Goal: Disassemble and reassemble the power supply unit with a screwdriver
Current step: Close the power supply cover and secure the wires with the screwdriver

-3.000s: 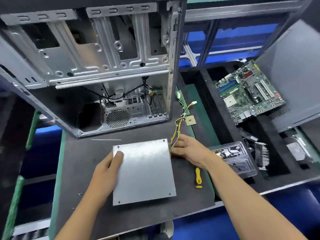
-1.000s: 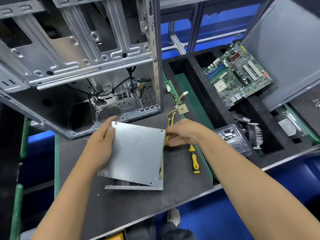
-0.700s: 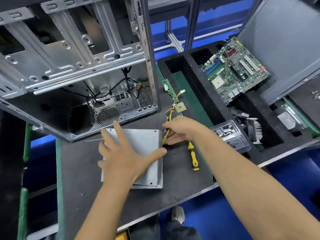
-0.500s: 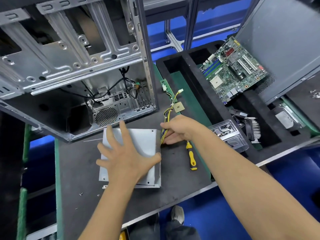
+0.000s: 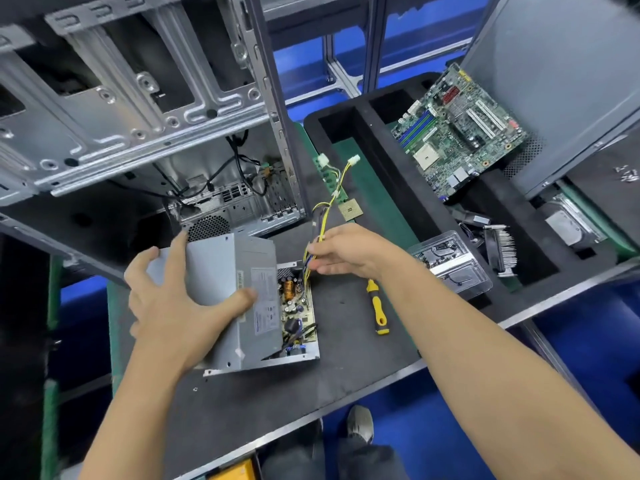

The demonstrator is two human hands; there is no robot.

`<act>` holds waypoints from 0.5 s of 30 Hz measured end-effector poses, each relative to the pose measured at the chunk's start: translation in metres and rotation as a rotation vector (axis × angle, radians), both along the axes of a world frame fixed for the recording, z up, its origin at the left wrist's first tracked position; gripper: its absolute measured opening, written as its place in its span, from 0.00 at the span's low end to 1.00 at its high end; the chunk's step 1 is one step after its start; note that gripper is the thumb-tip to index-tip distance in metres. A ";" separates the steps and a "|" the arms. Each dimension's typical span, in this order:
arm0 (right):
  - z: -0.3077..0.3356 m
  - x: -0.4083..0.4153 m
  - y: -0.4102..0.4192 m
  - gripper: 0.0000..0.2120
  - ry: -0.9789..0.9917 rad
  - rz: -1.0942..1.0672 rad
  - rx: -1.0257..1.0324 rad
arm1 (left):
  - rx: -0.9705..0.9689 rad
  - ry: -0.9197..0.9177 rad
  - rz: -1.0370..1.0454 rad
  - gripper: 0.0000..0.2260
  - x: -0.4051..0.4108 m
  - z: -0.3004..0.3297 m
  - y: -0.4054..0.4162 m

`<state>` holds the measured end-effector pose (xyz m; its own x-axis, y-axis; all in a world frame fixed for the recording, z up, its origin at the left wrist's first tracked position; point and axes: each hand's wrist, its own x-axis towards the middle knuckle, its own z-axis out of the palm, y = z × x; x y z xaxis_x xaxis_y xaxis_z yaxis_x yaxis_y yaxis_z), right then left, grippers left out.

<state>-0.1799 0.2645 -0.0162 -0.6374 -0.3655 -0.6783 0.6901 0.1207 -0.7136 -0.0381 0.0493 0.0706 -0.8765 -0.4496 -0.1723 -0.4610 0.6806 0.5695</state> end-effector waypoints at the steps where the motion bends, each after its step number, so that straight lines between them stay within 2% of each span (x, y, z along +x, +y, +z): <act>1: 0.000 0.001 -0.004 0.05 -0.002 -0.014 0.002 | 0.002 -0.006 0.000 0.53 0.001 -0.002 0.001; 5: -0.007 0.000 -0.015 0.05 0.028 -0.077 0.052 | -0.041 -0.071 -0.034 0.53 0.003 -0.006 0.007; 9: -0.015 0.002 -0.027 0.15 0.137 -0.063 0.187 | -0.080 -0.110 -0.058 0.54 0.003 -0.009 0.017; 15: -0.011 0.000 -0.031 0.09 0.093 0.018 0.213 | -0.161 -0.148 -0.043 0.54 -0.002 -0.008 0.027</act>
